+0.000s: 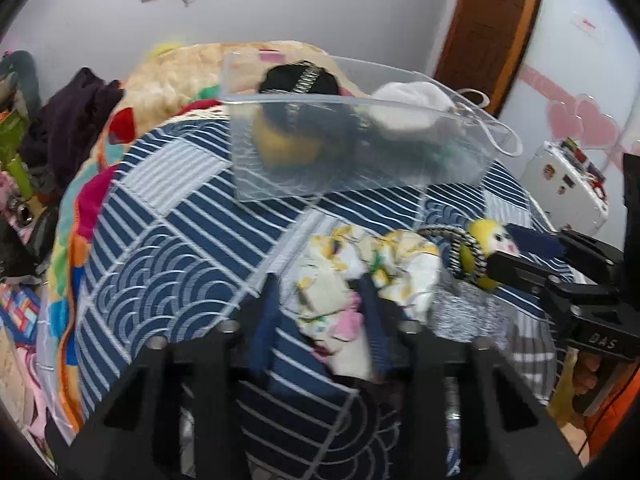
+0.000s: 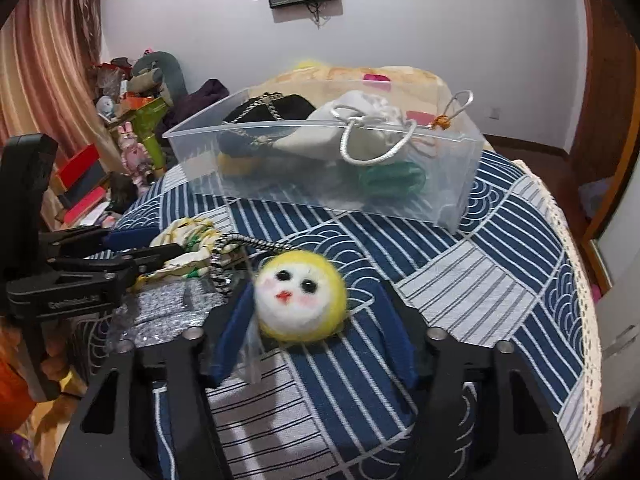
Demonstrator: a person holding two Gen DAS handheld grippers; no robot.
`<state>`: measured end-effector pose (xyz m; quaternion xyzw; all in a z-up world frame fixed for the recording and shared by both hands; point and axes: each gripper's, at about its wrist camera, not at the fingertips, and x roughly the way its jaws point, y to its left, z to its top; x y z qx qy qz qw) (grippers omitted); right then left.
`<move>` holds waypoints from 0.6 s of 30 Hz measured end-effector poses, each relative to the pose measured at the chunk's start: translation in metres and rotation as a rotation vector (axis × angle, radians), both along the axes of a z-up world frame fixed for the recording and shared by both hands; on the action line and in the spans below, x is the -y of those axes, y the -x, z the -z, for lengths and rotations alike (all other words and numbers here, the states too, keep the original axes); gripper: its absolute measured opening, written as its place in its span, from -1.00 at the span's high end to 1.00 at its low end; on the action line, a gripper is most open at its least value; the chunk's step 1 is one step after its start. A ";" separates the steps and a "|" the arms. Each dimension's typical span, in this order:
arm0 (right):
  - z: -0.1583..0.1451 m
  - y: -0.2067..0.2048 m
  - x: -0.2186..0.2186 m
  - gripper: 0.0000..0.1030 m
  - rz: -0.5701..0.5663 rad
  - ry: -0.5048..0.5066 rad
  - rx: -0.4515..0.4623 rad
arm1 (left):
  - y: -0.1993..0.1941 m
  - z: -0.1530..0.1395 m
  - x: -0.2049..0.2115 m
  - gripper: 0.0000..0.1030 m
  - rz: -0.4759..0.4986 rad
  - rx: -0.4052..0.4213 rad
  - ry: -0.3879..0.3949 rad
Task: Organize soft objects
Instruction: 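Grasp the floral cloth with the left tool while the right tool grasps the plush ball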
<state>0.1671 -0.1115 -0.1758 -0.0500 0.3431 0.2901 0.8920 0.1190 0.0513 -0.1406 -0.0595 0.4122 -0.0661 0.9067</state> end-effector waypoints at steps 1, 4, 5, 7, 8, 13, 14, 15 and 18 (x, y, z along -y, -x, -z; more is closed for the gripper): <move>0.000 0.002 -0.001 0.12 -0.016 -0.002 0.000 | 0.001 -0.001 0.002 0.47 0.013 0.005 0.002; -0.002 0.007 -0.004 0.23 -0.023 0.005 0.029 | 0.003 -0.001 0.007 0.70 0.032 0.009 0.007; -0.002 0.008 -0.004 0.24 -0.020 0.006 0.037 | 0.003 -0.001 0.007 0.73 0.031 0.011 0.005; -0.004 0.010 -0.001 0.24 -0.013 -0.005 0.044 | 0.005 -0.004 0.008 0.77 0.029 0.022 -0.002; -0.006 0.010 0.000 0.24 -0.007 -0.009 0.049 | 0.007 -0.006 0.008 0.78 0.025 0.029 -0.004; -0.018 0.012 0.011 0.24 0.022 -0.041 0.076 | 0.014 -0.025 0.005 0.80 0.012 0.087 -0.008; -0.021 0.011 0.011 0.24 0.026 -0.047 0.080 | 0.014 -0.029 0.005 0.80 0.010 0.100 -0.008; -0.024 0.011 0.013 0.24 0.031 -0.054 0.088 | 0.016 -0.036 0.004 0.80 0.007 0.120 -0.008; -0.034 0.013 0.018 0.24 0.051 -0.063 0.115 | 0.017 -0.054 0.002 0.80 -0.003 0.166 -0.006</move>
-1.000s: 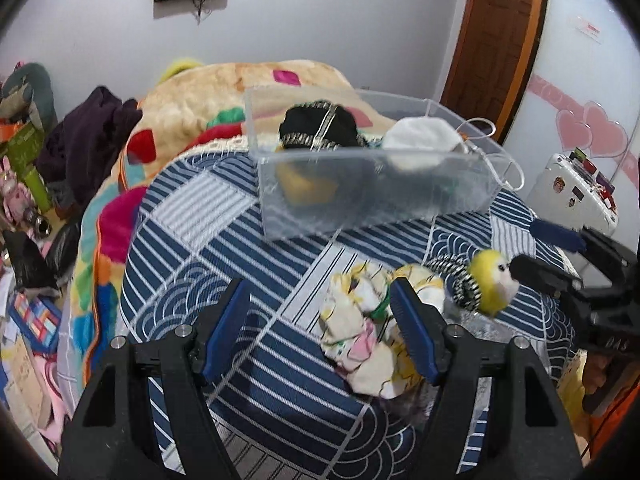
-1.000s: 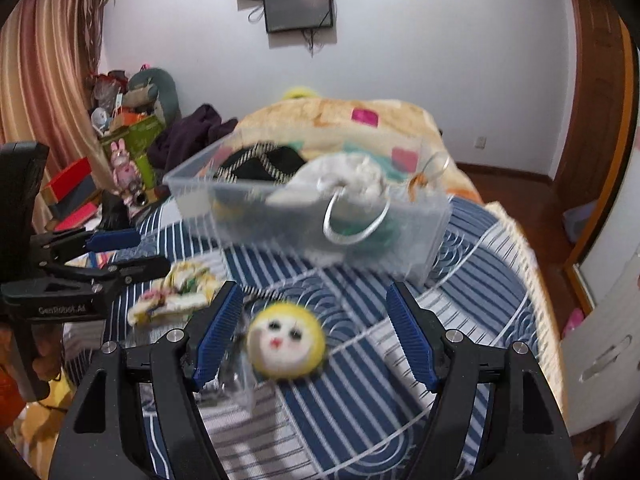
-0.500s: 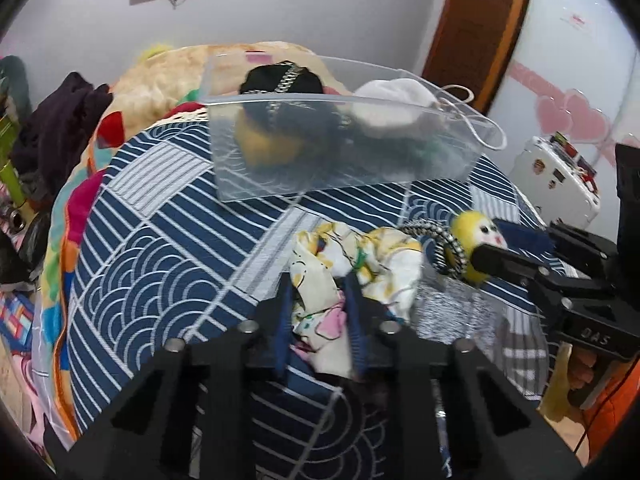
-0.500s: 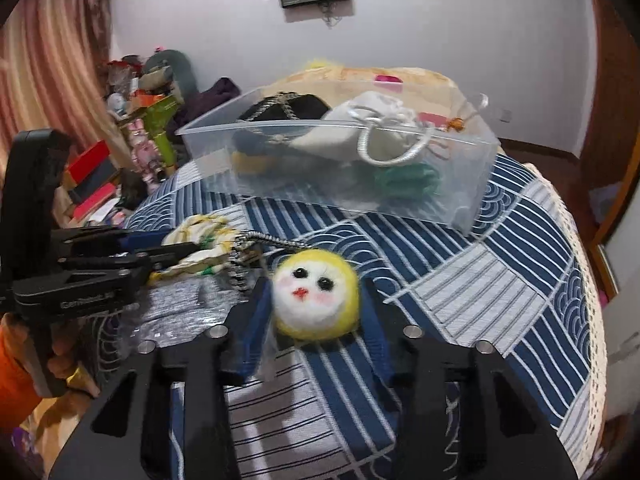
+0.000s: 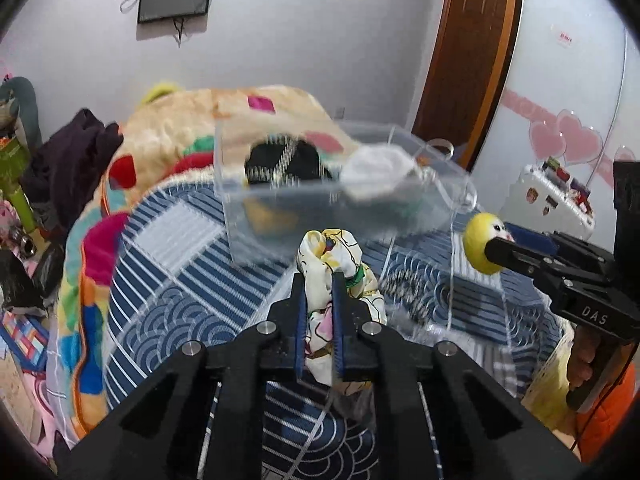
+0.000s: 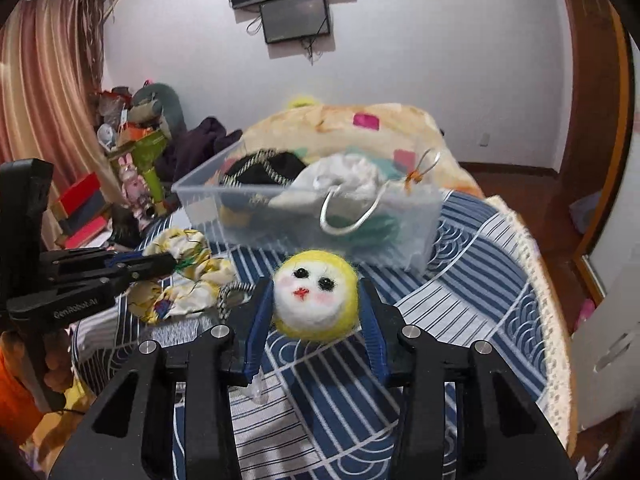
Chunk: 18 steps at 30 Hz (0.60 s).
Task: Organize soft objects
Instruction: 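Grasp the floral cloth with the left tool while the right tool grasps the plush ball, then place the floral cloth and plush ball into the box, opening both tools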
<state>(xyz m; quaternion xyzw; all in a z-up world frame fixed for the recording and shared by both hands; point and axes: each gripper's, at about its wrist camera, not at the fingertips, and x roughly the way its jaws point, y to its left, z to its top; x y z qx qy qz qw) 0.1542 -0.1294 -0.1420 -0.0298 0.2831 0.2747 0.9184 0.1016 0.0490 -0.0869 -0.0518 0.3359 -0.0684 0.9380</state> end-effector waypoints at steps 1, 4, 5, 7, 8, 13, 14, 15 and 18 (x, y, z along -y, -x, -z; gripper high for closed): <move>-0.004 0.000 0.001 0.24 0.007 -0.003 0.010 | -0.001 -0.005 -0.001 0.80 -0.003 0.012 0.002; -0.016 0.001 0.006 0.24 0.024 -0.015 0.044 | -0.002 -0.022 -0.003 0.80 -0.014 0.057 0.010; -0.020 0.001 0.008 0.24 0.030 -0.020 0.054 | -0.005 -0.027 -0.005 0.80 -0.016 0.069 0.010; -0.029 0.000 0.010 0.24 0.046 -0.030 0.080 | -0.008 -0.038 -0.006 0.80 -0.024 0.098 0.007; -0.033 -0.001 0.011 0.24 0.053 -0.036 0.092 | -0.010 -0.043 -0.006 0.80 -0.026 0.115 0.007; -0.052 -0.013 0.015 0.24 0.101 -0.057 0.149 | -0.020 -0.061 -0.002 0.80 -0.045 0.174 -0.010; -0.056 -0.017 0.014 0.24 0.107 -0.060 0.157 | -0.023 -0.064 0.000 0.80 -0.048 0.182 -0.020; -0.058 -0.020 0.014 0.24 0.113 -0.060 0.164 | -0.027 -0.066 0.001 0.80 -0.055 0.191 -0.030; -0.068 -0.027 0.011 0.24 0.124 -0.057 0.189 | -0.039 -0.069 0.004 0.80 -0.064 0.204 -0.039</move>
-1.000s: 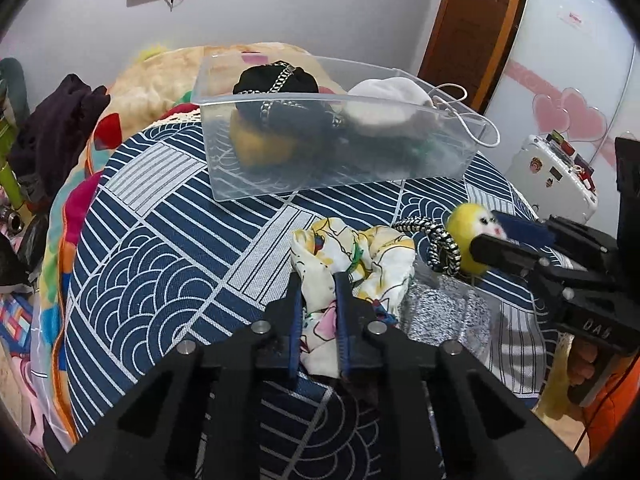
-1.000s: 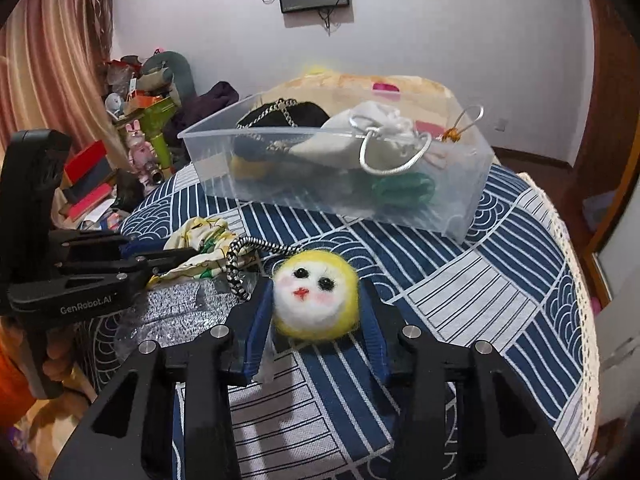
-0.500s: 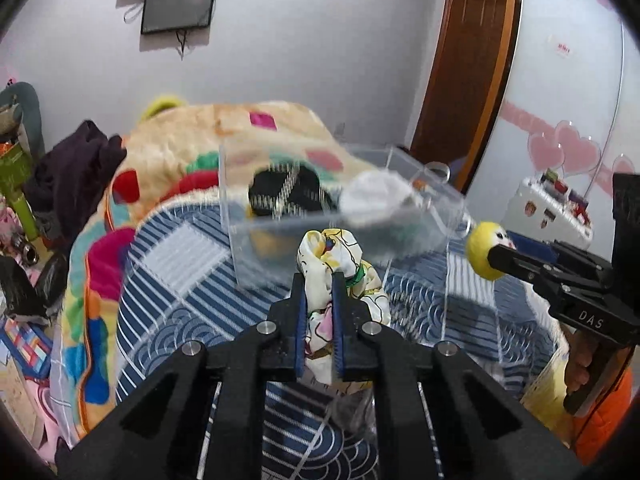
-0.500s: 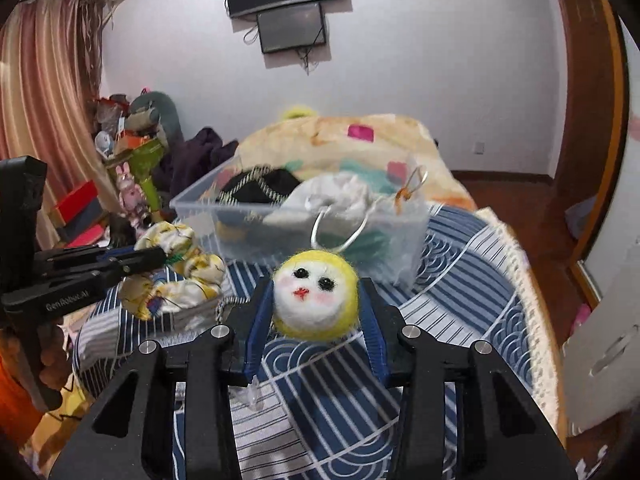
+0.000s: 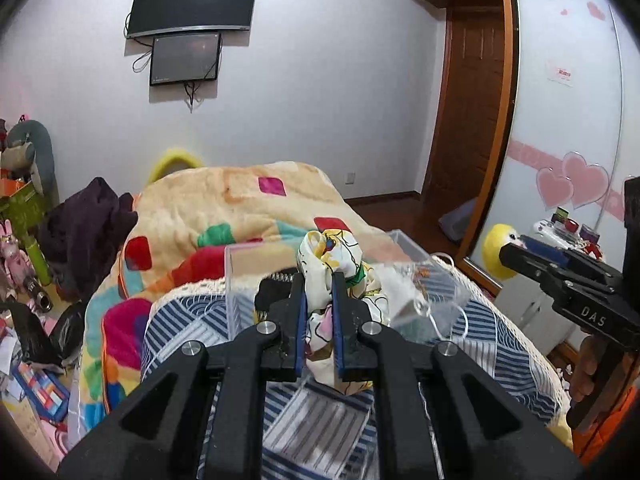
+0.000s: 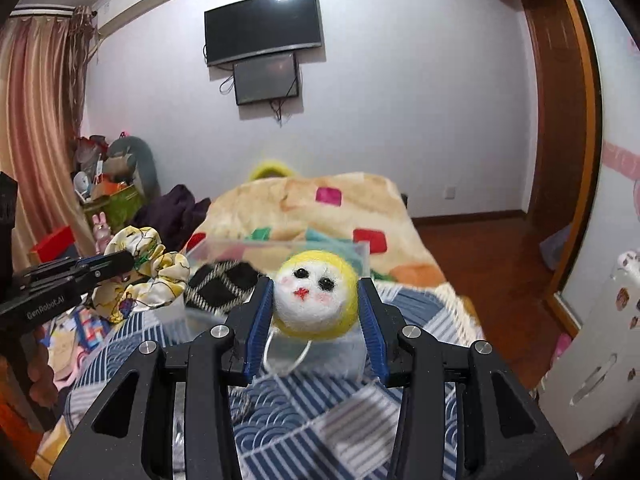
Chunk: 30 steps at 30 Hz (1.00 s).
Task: Organize soft objects
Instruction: 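Place the floral cloth and plush ball into the box, opening both tools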
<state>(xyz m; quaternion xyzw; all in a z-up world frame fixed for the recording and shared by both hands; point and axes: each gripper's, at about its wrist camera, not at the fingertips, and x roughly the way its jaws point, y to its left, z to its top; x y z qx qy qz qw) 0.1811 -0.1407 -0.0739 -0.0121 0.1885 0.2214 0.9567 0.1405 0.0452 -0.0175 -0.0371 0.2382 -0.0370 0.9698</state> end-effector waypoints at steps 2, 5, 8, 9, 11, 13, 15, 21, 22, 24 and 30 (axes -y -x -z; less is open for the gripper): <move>-0.006 -0.004 -0.003 0.24 0.003 -0.003 0.012 | -0.009 0.000 0.001 0.80 -0.010 0.001 -0.007; -0.009 -0.013 -0.008 0.24 0.007 0.000 0.020 | -0.022 0.003 0.002 0.80 -0.030 -0.009 -0.009; -0.005 -0.022 -0.014 0.24 0.014 0.017 0.011 | -0.036 0.011 0.000 0.80 -0.037 -0.033 0.005; -0.002 -0.026 -0.016 0.24 0.020 0.027 0.004 | -0.040 0.013 -0.001 0.80 -0.040 -0.040 0.007; 0.005 -0.033 -0.020 0.24 0.027 0.046 -0.016 | -0.046 0.018 -0.001 0.80 -0.045 -0.049 0.012; 0.012 -0.040 -0.020 0.24 0.026 0.055 -0.042 | -0.052 0.023 0.000 0.80 -0.048 -0.063 0.010; 0.019 -0.045 -0.019 0.24 0.018 0.048 -0.079 | -0.060 0.030 0.003 0.80 -0.044 -0.083 0.002; 0.033 -0.055 -0.018 0.24 0.000 0.053 -0.148 | -0.073 0.051 0.009 0.80 -0.044 -0.121 -0.017; 0.035 -0.055 -0.019 0.24 0.000 0.058 -0.155 | -0.074 0.053 0.010 0.80 -0.047 -0.125 -0.023; 0.038 -0.056 -0.018 0.23 -0.002 0.064 -0.168 | -0.076 0.058 0.012 0.80 -0.050 -0.132 -0.036; 0.043 -0.056 -0.015 0.20 -0.004 0.084 -0.187 | -0.083 0.066 0.012 0.79 -0.064 -0.166 -0.049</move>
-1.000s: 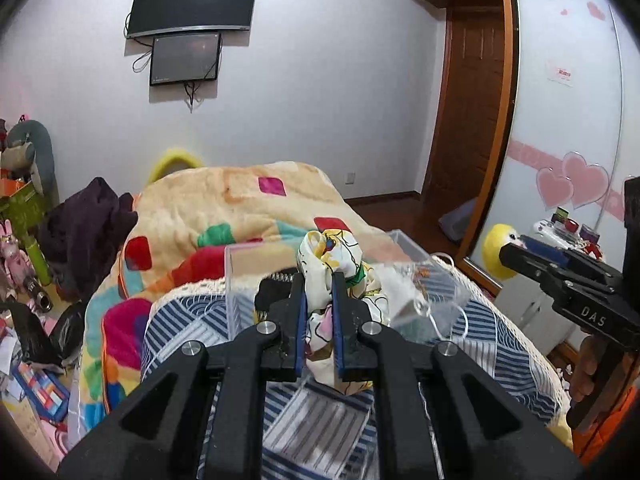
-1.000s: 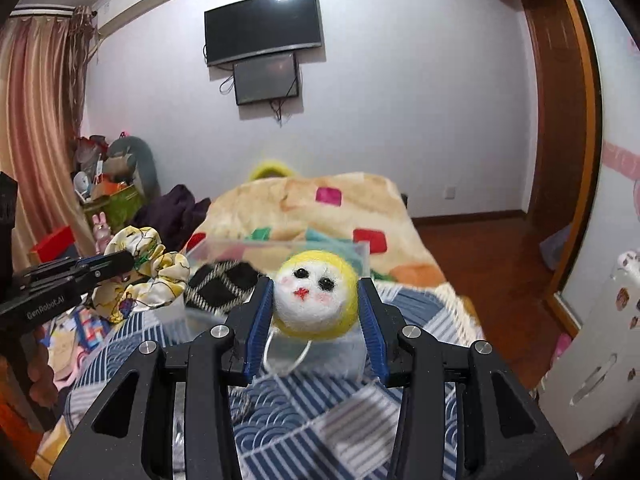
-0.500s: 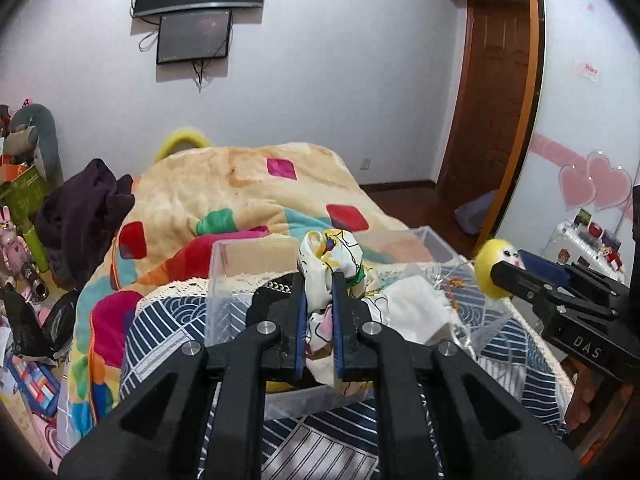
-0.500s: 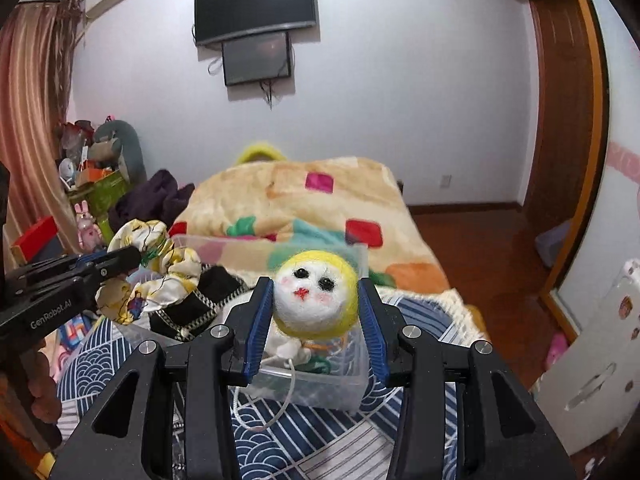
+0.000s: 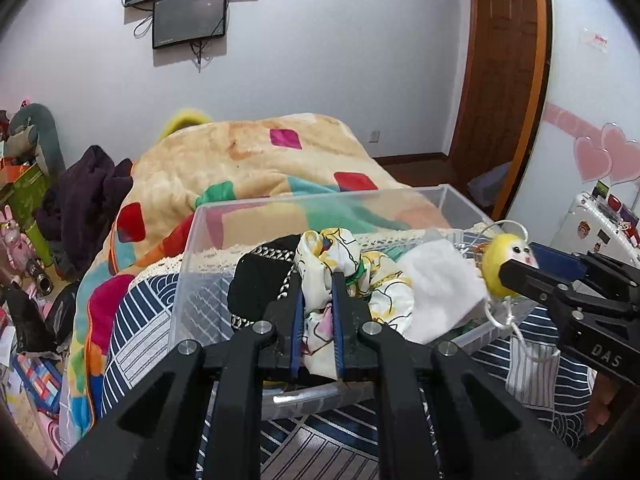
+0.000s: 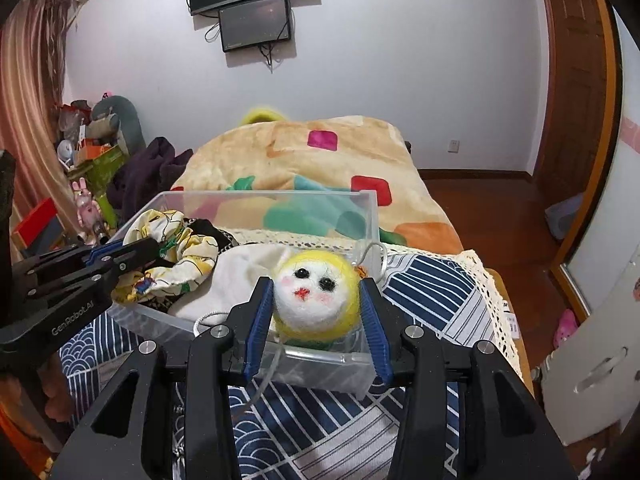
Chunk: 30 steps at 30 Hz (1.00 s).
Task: Organize soft objects
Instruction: 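Place the floral cloth and plush ball into the box, opening both tools, then grasp the bagged silver scrubber with the left tool while the right tool grasps the black beaded strap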
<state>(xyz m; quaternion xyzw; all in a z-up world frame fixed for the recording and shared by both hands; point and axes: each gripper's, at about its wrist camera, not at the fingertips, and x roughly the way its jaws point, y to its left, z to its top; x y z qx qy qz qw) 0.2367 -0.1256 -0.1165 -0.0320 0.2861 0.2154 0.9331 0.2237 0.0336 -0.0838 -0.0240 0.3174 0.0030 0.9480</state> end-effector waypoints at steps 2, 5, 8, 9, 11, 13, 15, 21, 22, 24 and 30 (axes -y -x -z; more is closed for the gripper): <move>-0.001 0.001 0.000 0.19 -0.003 0.000 -0.002 | 0.001 0.001 -0.001 0.73 0.003 -0.011 0.012; -0.002 0.002 0.000 0.07 -0.005 0.011 0.005 | 0.004 0.001 -0.003 0.58 0.008 -0.013 0.019; -0.004 0.006 0.000 -0.14 -0.001 0.016 0.020 | 0.010 0.000 -0.001 0.41 0.013 -0.007 0.007; -0.006 0.008 0.000 -0.16 0.006 0.023 0.035 | 0.013 -0.002 -0.001 0.34 0.017 -0.001 0.005; -0.009 0.011 0.000 -0.19 0.006 0.031 0.052 | 0.017 -0.005 -0.001 0.16 0.020 0.006 0.007; -0.012 0.014 0.000 -0.27 0.004 0.026 0.064 | 0.023 -0.010 -0.004 -0.07 0.018 0.021 0.013; -0.017 0.019 0.002 -0.34 0.000 0.014 0.081 | 0.031 -0.015 -0.005 -0.27 0.015 0.039 0.010; -0.024 0.035 0.003 -0.48 -0.036 -0.009 0.109 | 0.058 -0.025 -0.011 -0.70 0.019 0.067 0.007; -0.023 0.039 0.002 -0.51 -0.043 -0.013 0.110 | 0.063 -0.024 -0.012 -0.74 0.025 0.063 0.012; -0.022 0.045 -0.001 -0.55 -0.061 -0.018 0.110 | 0.072 -0.022 -0.012 -0.76 0.037 0.052 0.006; -0.009 0.062 -0.015 -0.56 -0.120 0.013 0.082 | 0.099 -0.007 -0.010 -0.81 0.057 0.008 -0.022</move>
